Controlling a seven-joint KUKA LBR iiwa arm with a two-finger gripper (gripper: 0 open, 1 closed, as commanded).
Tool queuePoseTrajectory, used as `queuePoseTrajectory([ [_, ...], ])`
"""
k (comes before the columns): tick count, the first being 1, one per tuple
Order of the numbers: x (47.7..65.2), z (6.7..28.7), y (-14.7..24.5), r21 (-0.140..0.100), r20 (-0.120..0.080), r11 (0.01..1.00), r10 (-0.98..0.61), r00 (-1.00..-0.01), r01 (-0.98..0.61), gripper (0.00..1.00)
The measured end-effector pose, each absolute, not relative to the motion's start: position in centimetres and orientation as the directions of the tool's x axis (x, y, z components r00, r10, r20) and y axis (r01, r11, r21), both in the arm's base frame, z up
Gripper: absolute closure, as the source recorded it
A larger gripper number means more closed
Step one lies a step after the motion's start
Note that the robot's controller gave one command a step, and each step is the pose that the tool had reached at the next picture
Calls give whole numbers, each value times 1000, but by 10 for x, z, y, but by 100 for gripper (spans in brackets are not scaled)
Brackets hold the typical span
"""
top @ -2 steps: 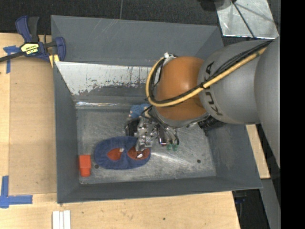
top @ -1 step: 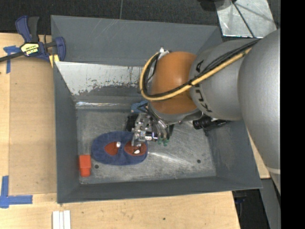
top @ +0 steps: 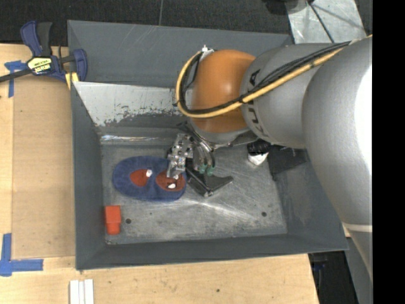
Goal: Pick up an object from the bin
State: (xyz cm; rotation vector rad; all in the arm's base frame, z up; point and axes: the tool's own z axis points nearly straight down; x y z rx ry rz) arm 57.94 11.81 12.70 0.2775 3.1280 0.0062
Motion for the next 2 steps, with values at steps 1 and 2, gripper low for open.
queuePoseTrajectory([
  [1, 576, 154, 121, 3, -6, 986, 164, -986, 164, 100],
  [2, 605, 239, 152, 6, -12, 986, 167, -986, 167, 100],
])
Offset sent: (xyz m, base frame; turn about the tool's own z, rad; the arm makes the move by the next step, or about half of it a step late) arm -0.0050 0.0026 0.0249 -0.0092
